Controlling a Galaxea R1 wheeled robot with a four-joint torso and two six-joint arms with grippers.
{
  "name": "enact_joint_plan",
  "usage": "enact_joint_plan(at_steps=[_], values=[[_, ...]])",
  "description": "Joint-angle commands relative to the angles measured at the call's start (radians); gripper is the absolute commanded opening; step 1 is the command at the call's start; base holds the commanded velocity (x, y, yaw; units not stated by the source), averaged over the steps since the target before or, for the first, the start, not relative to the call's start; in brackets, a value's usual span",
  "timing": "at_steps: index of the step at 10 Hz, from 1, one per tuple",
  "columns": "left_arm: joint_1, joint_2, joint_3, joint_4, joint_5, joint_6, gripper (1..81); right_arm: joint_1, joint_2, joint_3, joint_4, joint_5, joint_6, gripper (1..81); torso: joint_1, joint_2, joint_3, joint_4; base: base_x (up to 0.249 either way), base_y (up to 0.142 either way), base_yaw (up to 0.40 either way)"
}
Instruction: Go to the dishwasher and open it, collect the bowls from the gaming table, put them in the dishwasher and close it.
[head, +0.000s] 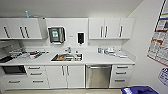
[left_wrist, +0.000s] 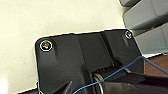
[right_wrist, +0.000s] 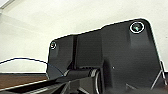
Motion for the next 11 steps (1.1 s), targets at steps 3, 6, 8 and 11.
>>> enact_joint_plan(at_steps=[3, 6, 8, 11], values=[[-0.060, -0.002, 0.009, 0.012, 0.045, 0.000, 81.1, 0.055, -0.010, 0.011, -0.009, -0.050, -0.005, 81.1, 0.000, 0.000, 0.000, 0.000, 0.148, 0.000, 0.000], [-0.060, 0.001, 0.009, 0.012, 0.045, 0.000, 81.1, 0.055, -0.010, 0.010, -0.009, -0.052, -0.006, 81.1, 0.000, 0.000, 0.000, 0.000, 0.148, 0.000, 0.000], [-0.059, -0.001, 0.009, 0.012, 0.045, 0.000, 81.1, 0.055, -0.010, 0.010, -0.007, -0.052, -0.006, 81.1, 0.000, 0.000, 0.000, 0.000, 0.149, 0.000, 0.000], [-0.057, 0.001, 0.009, 0.012, 0.045, 0.000, 81.1, 0.055, -0.006, 0.001, -0.007, -0.052, -0.006, 81.1, 0.000, 0.000, 0.000, 0.000, 0.148, 0.000, 0.000]])
